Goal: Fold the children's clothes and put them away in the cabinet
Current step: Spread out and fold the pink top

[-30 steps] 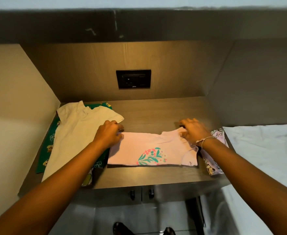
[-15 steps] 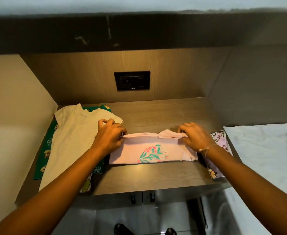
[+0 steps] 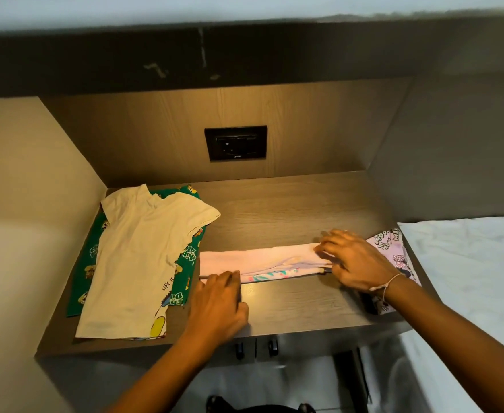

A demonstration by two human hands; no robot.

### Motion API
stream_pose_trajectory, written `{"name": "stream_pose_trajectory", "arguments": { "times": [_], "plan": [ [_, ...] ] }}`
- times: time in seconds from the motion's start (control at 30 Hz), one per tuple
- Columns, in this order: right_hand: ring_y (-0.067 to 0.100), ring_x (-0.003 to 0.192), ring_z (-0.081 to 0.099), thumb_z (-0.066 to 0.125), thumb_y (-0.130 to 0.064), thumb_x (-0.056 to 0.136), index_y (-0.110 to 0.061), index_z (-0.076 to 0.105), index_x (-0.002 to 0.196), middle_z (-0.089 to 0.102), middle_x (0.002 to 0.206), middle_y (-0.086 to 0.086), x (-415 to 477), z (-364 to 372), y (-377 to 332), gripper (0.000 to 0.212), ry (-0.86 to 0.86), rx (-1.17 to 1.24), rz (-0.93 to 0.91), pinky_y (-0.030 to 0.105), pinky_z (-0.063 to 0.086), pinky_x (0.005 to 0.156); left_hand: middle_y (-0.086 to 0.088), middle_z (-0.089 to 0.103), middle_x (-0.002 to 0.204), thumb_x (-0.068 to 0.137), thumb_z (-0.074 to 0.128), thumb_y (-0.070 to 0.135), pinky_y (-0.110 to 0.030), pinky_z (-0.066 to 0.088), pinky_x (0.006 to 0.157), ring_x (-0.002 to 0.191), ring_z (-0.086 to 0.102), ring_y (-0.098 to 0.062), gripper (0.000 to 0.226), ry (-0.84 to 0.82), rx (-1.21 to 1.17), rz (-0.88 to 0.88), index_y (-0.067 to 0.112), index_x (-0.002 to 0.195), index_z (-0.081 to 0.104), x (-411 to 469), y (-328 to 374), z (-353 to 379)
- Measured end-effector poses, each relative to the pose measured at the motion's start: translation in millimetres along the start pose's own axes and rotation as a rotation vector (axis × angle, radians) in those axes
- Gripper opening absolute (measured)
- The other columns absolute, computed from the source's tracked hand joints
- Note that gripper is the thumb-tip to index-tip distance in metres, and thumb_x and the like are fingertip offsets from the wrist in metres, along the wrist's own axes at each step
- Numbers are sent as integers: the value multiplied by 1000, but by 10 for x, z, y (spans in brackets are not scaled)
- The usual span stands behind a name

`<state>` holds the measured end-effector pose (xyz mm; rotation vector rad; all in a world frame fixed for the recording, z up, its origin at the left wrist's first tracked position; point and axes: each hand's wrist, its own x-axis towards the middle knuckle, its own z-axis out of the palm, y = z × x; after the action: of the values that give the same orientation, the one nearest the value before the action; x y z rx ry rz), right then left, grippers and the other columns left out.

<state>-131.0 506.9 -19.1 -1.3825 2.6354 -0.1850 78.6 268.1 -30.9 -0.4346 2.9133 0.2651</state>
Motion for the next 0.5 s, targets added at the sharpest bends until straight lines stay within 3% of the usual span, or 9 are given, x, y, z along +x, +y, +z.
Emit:
{"name": "stream_pose_trajectory", "arguments": {
  "times": [0.07, 0.2, 0.4, 0.5],
  "plan": [
    [26, 130, 45, 42, -33, 78, -22, 59, 130, 57, 136, 6, -8, 65, -12, 56, -57, -12, 5, 41, 29, 112, -5, 38, 150, 86, 34, 44, -41, 37, 103, 130, 41, -22, 67, 2, 1, -17, 16, 147, 30, 95, 60, 7],
    [24, 107, 54, 34, -45, 82, -23, 60, 128, 62, 120, 6, -219, 199, -135, 57, 16, -103, 35, 41, 43, 94, -9, 21, 159, 93, 33, 40, -47, 33, 110, 142, 27, -28, 65, -93, 54, 20, 10, 150, 25, 519, -9, -92],
    [19, 101, 52, 43, -43, 82, -23, 56, 131, 59, 117, 2, -739, 432, -685, 54, 97, -4, 133, 38, 44, 81, -3, 11, 162, 97, 37, 38, -57, 18, 116, 147, 8, -32, 60, -192, 215, 224, 18, 152, 21, 1324, -21, -345],
    [16, 111, 48, 50, -39, 79, -24, 52, 132, 56, 124, -3, -774, 539, -1004, 56, 149, 158, 121, 36, 44, 89, -4, 14, 161, 97, 37, 42, -58, 16, 116, 147, 9, -33, 58, -203, 260, 281, 24, 151, 24, 1695, 64, -452]
  ]
}}
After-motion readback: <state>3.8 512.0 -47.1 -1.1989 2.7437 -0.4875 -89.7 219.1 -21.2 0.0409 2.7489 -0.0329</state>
